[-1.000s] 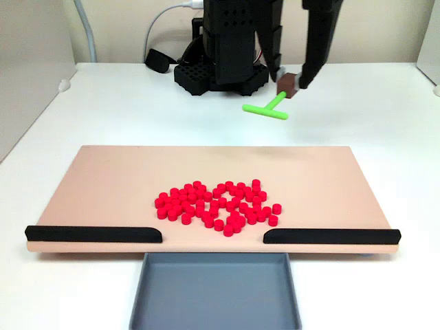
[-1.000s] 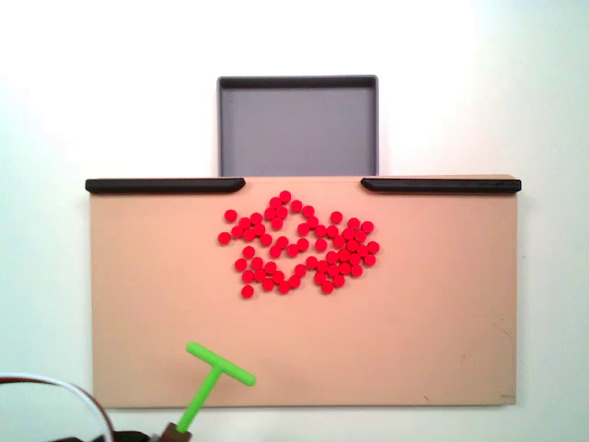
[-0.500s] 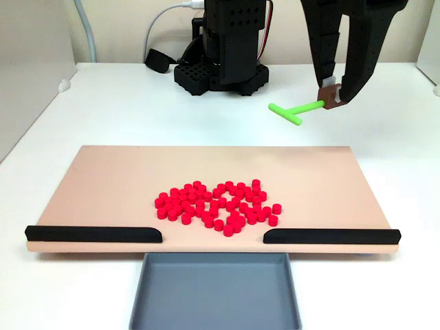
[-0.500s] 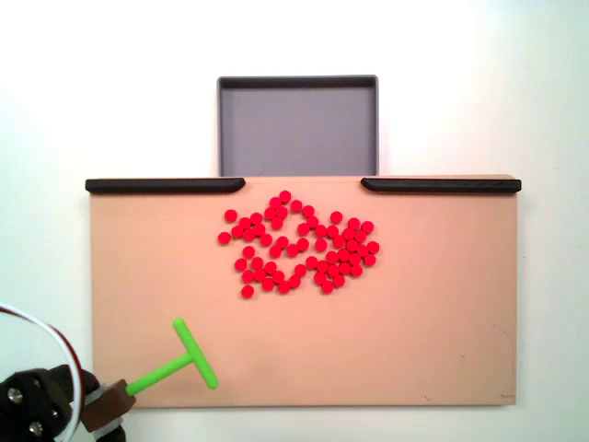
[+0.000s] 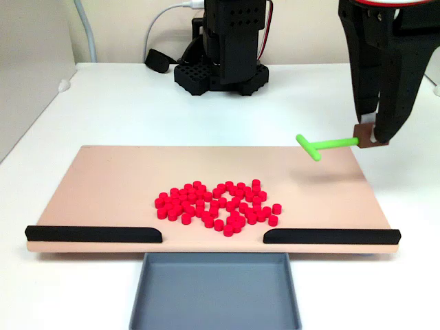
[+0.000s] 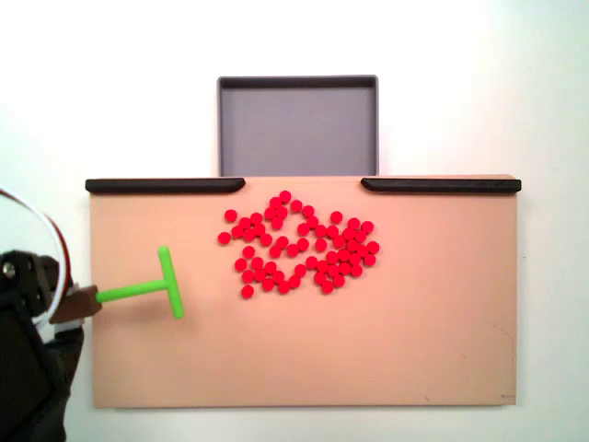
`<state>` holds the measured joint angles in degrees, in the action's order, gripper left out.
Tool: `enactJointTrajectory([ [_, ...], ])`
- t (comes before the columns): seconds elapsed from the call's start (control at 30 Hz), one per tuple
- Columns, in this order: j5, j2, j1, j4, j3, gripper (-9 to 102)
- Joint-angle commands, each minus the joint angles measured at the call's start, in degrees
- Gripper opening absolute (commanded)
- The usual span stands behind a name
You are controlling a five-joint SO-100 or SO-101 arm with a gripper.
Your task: Push granules from left to the grey container
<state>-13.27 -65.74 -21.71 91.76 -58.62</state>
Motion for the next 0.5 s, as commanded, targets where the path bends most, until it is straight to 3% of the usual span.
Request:
enactJointTrajectory([
  [0.0,-1.58,0.44,0.62,-0.18,3.87,0],
  [0.47,-6.42,8.79,0.88,0.44,12.48,0],
])
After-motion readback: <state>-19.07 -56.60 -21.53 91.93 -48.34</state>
